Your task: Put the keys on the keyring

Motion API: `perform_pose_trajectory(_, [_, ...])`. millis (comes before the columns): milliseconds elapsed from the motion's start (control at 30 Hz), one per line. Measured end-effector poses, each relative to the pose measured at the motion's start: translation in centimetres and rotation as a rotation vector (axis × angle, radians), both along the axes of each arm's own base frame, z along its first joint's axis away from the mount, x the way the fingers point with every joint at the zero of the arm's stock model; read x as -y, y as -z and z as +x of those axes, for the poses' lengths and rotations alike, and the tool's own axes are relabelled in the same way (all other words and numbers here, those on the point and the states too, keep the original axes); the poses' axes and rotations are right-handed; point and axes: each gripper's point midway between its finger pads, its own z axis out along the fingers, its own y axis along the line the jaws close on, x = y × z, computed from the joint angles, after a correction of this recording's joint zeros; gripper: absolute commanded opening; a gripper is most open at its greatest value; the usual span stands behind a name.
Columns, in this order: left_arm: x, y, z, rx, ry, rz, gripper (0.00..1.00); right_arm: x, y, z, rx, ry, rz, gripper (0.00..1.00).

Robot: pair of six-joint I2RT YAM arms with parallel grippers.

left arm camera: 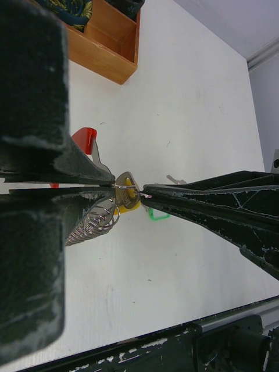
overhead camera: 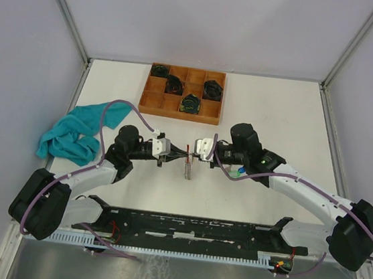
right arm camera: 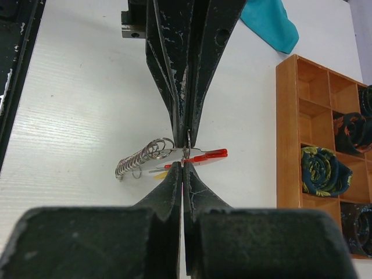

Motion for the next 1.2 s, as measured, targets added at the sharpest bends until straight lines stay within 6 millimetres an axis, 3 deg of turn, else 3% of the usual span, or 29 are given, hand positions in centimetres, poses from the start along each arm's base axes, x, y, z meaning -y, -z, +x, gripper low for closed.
perform_pose_trajectory(1200, [0.05, -0.01, -0.24, -0.001, 0.014, -0.001, 0.03, -0.15, 0.57, 0.47, -0.062, 0.051, 0.002, 0.01])
